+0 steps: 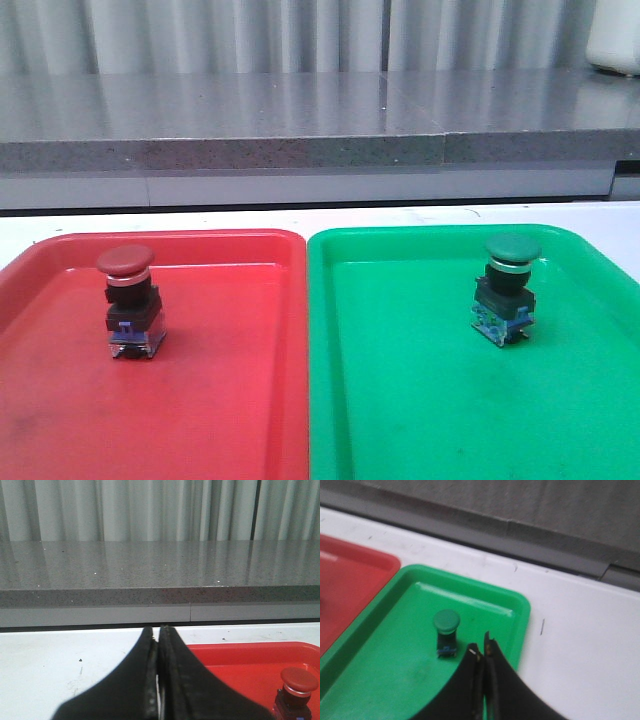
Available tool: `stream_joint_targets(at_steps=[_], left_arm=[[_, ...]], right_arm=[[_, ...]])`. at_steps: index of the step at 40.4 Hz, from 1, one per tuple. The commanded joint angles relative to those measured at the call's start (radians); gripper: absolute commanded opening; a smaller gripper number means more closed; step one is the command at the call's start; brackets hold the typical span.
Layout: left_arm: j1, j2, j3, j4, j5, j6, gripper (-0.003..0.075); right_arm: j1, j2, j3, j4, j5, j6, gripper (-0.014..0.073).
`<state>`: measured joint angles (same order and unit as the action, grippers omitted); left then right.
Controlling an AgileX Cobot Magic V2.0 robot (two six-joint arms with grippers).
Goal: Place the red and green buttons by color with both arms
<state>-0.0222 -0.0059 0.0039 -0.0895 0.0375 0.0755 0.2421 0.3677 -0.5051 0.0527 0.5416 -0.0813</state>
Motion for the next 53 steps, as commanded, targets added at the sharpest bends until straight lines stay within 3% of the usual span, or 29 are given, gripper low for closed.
stream_joint_targets(at_steps=[1, 9, 17, 53], left_arm=[[-0.005, -0.015, 0.024, -0.007, -0.086, -0.010, -0.0020], [-0.005, -0.015, 0.024, -0.007, -0.086, -0.010, -0.0020], [-0.005, -0.015, 0.024, -0.007, -0.086, -0.010, -0.0020], [-0.005, -0.015, 0.024, -0.007, -0.086, -0.010, -0.0020]], right_arm=[[-0.063, -0.091, 0.109, -0.014, -0.256, -0.008, -0.0070], [-0.152, -0.279, 0.365, -0.014, -0.448, -0.008, -0.0070], [-0.166, -0.374, 0.525, -0.006, -0.565, -0.008, -0.0070], [-0.195, -0.395, 0.526, 0.034, -0.549, -0.008, -0.0070]])
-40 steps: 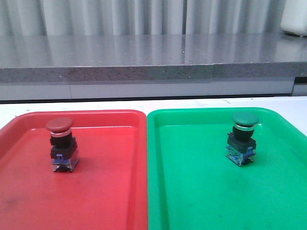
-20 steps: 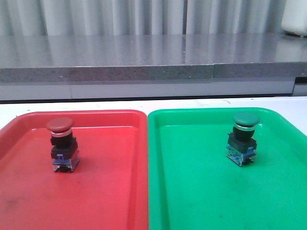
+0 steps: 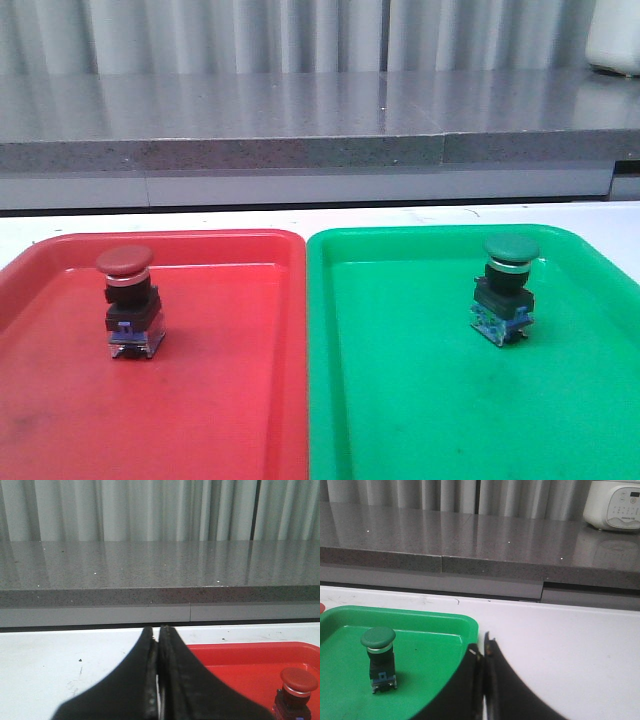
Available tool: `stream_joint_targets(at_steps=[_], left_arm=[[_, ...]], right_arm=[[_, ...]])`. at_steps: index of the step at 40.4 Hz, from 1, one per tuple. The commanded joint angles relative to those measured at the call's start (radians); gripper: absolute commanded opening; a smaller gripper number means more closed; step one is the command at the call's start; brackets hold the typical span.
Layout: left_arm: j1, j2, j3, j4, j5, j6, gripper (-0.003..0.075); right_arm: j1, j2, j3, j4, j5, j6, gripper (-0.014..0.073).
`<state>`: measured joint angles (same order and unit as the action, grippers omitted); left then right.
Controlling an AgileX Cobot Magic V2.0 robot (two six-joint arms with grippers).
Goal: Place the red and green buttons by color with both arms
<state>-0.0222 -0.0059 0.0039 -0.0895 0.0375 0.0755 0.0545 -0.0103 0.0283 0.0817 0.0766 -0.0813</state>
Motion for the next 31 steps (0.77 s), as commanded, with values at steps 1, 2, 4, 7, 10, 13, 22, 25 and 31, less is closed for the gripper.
stream_joint_targets(at_steps=[1, 2, 4, 7, 10, 13, 22, 25, 31], left_arm=[[-0.005, -0.015, 0.024, -0.007, -0.086, -0.010, -0.0020], [-0.005, -0.015, 0.024, -0.007, -0.086, -0.010, -0.0020], [-0.005, -0.015, 0.024, -0.007, -0.086, -0.010, -0.0020], [-0.005, -0.015, 0.024, -0.007, -0.086, -0.010, -0.0020], [-0.005, -0.015, 0.024, -0.007, -0.086, -0.010, -0.0020], [-0.005, -0.015, 0.024, -0.007, -0.086, -0.010, -0.0020], [-0.005, -0.015, 0.024, -0.007, -0.086, -0.010, -0.0020], [-0.005, -0.015, 0.024, -0.007, -0.086, -0.010, -0.0020], [-0.005, -0.015, 0.024, -0.007, -0.086, -0.010, -0.0020]], right_arm=[[-0.009, -0.017, -0.007, 0.005, -0.084, -0.008, -0.0070], [-0.011, -0.017, -0.007, 0.005, -0.084, -0.008, -0.0070], [-0.013, -0.017, -0.007, 0.005, -0.084, -0.008, -0.0070], [-0.014, -0.017, -0.007, 0.005, -0.084, -0.008, -0.0070], [-0.014, -0.017, -0.007, 0.005, -0.084, -0.008, -0.0070], [-0.014, -0.017, -0.007, 0.005, -0.084, -0.008, -0.0070], [-0.018, -0.017, -0.007, 0.005, -0.084, -0.008, -0.0070], [-0.018, -0.017, -0.007, 0.005, -0.084, -0.008, -0.0070], [-0.018, -0.017, -0.007, 0.005, -0.084, -0.008, -0.0070]])
